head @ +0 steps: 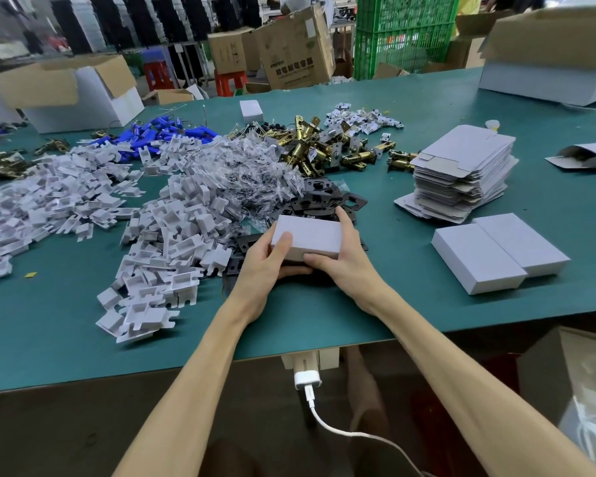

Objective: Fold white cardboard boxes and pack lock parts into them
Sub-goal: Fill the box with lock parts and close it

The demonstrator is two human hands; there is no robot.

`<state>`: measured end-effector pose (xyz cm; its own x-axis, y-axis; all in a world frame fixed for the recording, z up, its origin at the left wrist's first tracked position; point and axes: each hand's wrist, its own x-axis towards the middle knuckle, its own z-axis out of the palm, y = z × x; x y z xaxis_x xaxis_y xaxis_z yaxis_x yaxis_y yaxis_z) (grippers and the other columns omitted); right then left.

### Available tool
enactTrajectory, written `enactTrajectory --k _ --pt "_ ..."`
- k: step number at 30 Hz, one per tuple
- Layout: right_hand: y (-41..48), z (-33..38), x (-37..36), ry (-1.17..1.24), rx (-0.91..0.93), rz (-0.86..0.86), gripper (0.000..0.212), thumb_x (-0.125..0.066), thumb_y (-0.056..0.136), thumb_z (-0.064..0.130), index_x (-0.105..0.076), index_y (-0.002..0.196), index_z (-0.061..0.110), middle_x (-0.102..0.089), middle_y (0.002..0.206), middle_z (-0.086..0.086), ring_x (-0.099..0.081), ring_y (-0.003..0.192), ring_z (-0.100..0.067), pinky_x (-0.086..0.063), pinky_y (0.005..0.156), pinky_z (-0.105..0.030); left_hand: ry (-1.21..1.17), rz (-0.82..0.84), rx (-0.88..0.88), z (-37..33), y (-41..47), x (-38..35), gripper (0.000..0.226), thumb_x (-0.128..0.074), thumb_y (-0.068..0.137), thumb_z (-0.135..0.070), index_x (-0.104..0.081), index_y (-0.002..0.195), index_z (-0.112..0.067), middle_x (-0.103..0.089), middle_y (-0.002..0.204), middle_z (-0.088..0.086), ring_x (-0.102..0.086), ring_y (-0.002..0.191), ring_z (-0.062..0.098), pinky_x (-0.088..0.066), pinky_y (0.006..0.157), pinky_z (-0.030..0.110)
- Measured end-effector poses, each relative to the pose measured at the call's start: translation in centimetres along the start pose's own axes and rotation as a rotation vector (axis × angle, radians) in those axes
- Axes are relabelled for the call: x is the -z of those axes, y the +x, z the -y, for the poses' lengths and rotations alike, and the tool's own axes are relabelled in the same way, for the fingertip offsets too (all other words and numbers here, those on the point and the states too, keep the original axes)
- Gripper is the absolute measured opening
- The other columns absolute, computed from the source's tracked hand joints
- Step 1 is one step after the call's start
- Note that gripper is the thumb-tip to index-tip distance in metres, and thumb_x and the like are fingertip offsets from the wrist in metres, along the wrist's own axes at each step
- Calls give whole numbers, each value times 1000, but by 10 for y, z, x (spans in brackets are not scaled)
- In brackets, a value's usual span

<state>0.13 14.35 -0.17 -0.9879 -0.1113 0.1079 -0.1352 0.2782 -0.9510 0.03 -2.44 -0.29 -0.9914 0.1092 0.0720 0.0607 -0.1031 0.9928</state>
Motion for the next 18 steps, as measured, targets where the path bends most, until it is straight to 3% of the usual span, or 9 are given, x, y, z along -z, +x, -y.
enactTrajectory --k 3,6,7,9,11,14,18 --pt "0 1 -2 -25 12 -63 104 -86 80 34 -21 160 19 -34 137 1 -37 128 -12 -32 110 -22 -63 -51 14 -1 -1 1 37 -49 109 -30 -60 138 -8 -72 126 16 -71 113 27 -62 83 35" --pt "-2 4 -6 -101 59 -116 84 -87 77 39 -43 144 15 -39 126 -3 -45 120 -16 -35 92 -6 -112 -107 18 -4 -4 1 52 -54 100 -45 -63 134 -6 -72 122 20 -72 106 27 -62 78 34" --pt "-3 5 -7 -156 65 -115 80 -86 78 42 -45 140 12 -40 124 -4 -45 119 -18 -36 92 -9 -104 -128 13 -4 -4 0 56 -56 97 -48 -64 134 -6 -71 120 21 -72 102 27 -62 75 33" --pt "-6 5 -5 -338 87 -101 77 -80 81 51 -46 138 11 -43 124 -4 -45 119 -22 -37 101 -28 -77 -145 -1 -5 -5 0 61 -61 90 -50 -66 133 -8 -71 115 19 -71 98 25 -62 70 30" --pt "-11 5 1 -534 130 -76 80 -71 86 58 -40 146 15 -45 129 -5 -43 123 -25 -31 105 -41 -47 -86 -9 -6 -7 0 55 -66 86 -52 -71 131 -19 -72 111 12 -70 95 22 -62 69 28" --pt "-25 5 15 -729 245 -12 82 -58 93 60 -23 159 27 -46 131 -6 -42 120 -29 -31 100 -44 4 76 -6 -7 -9 -1 44 -66 85 -56 -76 122 -35 -75 104 8 -72 88 20 -62 70 28" --pt "-40 7 45 -835 183 -54 70 -50 98 58 -24 159 34 -45 133 -7 -38 119 -29 -29 98 -43 39 65 4 -4 -6 -2 52 -48 99 -53 -73 126 -15 -78 109 15 -75 83 21 -61 71 24"
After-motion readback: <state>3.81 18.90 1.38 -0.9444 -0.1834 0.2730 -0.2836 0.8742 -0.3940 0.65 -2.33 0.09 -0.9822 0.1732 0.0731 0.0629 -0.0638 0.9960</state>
